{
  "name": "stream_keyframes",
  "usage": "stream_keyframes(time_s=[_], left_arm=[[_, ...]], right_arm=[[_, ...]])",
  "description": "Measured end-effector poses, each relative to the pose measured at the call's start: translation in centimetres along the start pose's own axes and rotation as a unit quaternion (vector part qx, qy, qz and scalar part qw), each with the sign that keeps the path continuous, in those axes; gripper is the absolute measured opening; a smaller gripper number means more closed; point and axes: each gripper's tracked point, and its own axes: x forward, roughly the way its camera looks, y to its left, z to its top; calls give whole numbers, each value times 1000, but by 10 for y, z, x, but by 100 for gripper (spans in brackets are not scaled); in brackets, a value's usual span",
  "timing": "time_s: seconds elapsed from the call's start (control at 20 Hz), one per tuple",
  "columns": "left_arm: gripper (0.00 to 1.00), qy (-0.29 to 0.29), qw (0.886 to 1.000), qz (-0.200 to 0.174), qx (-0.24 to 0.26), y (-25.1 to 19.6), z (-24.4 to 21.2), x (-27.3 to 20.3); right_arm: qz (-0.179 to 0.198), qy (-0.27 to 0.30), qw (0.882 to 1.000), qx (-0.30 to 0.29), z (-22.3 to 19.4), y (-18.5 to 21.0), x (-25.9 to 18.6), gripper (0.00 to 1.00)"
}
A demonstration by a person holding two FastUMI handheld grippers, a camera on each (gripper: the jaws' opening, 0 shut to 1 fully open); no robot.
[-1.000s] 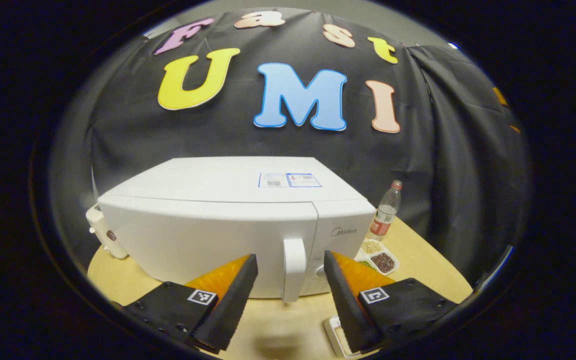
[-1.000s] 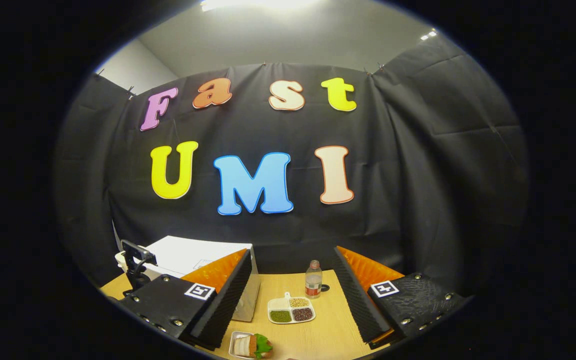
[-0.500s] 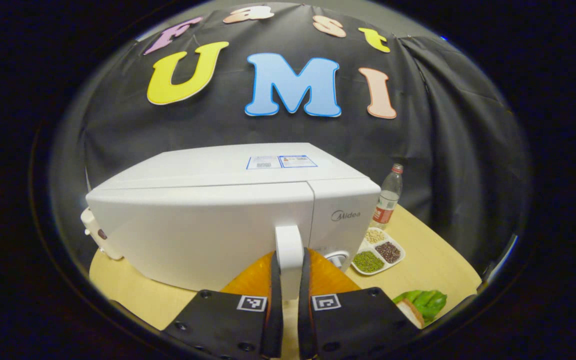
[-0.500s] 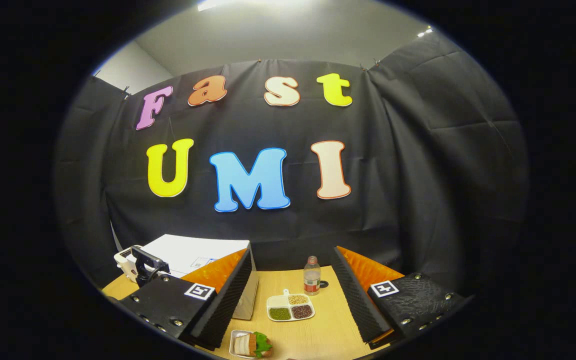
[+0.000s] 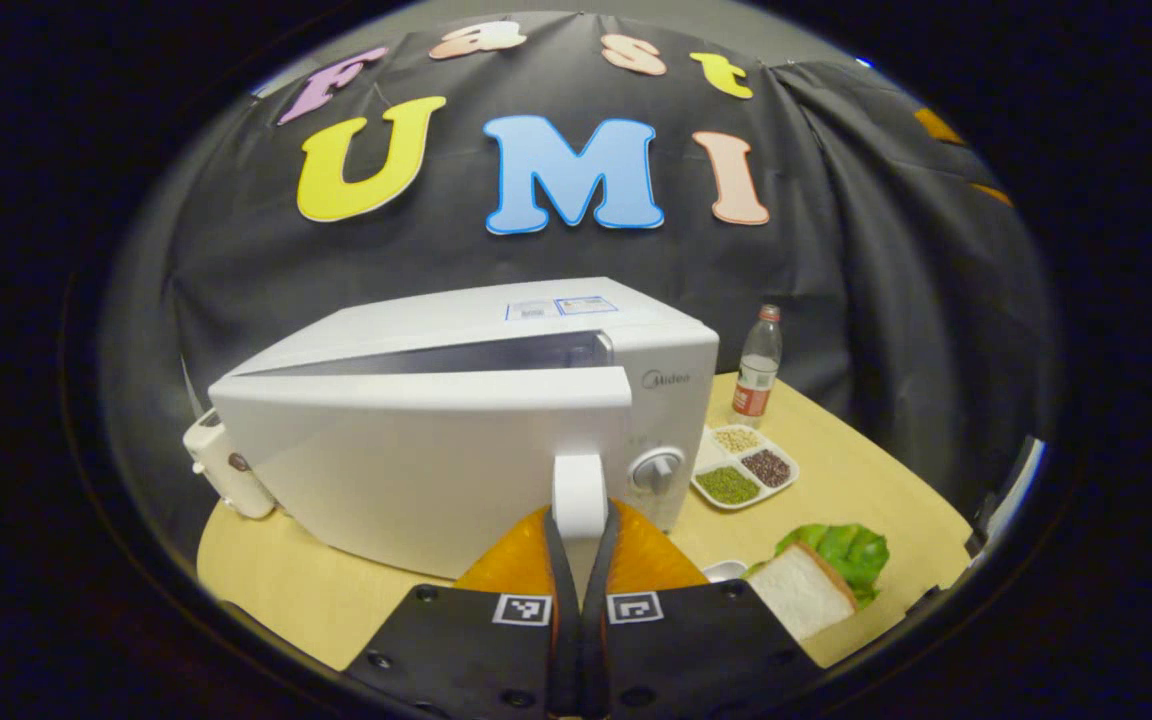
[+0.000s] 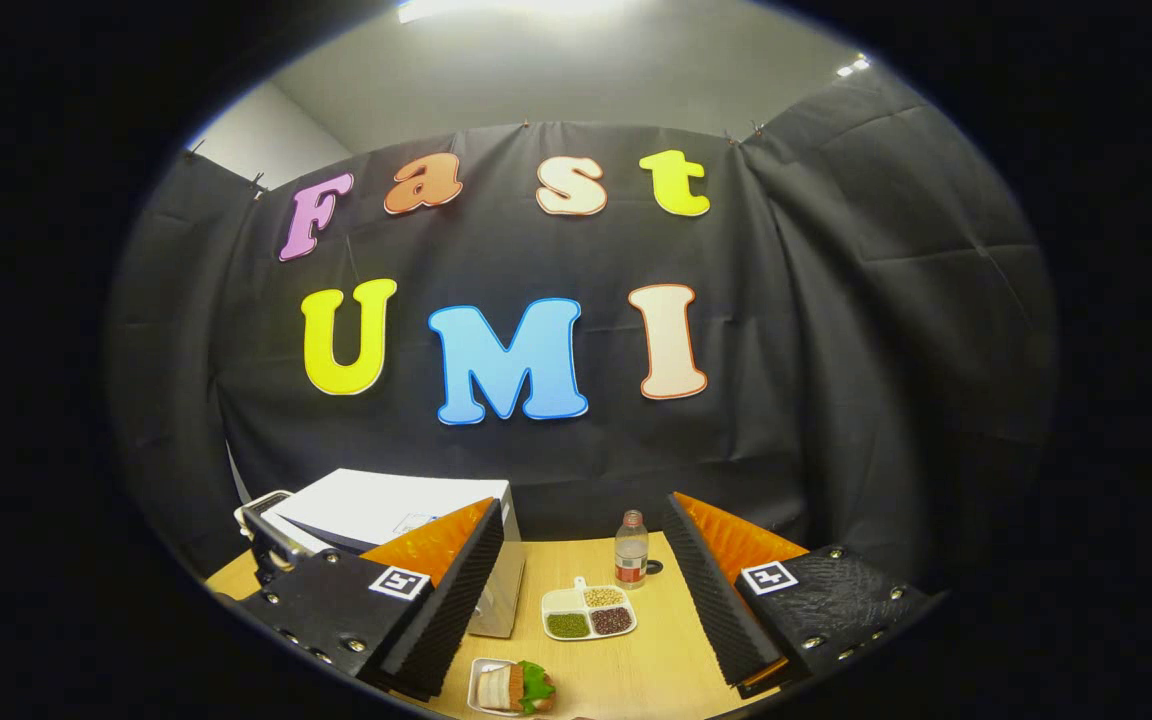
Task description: Open the microwave oven with the left hand, put the food in, and close the microwave oven.
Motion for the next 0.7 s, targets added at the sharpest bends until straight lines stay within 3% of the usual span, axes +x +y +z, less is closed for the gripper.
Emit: stream_keyframes(time_s=[0.3,0.7], left_arm=[[6,16,1000,-26,4,8,-18,-33],[6,40,998,-45,25,54,-65,-122]], right_arm=[[9,-9,1000,6,2,29,-17,97],[17,-1,1000,11,-12,74,-42,97]])
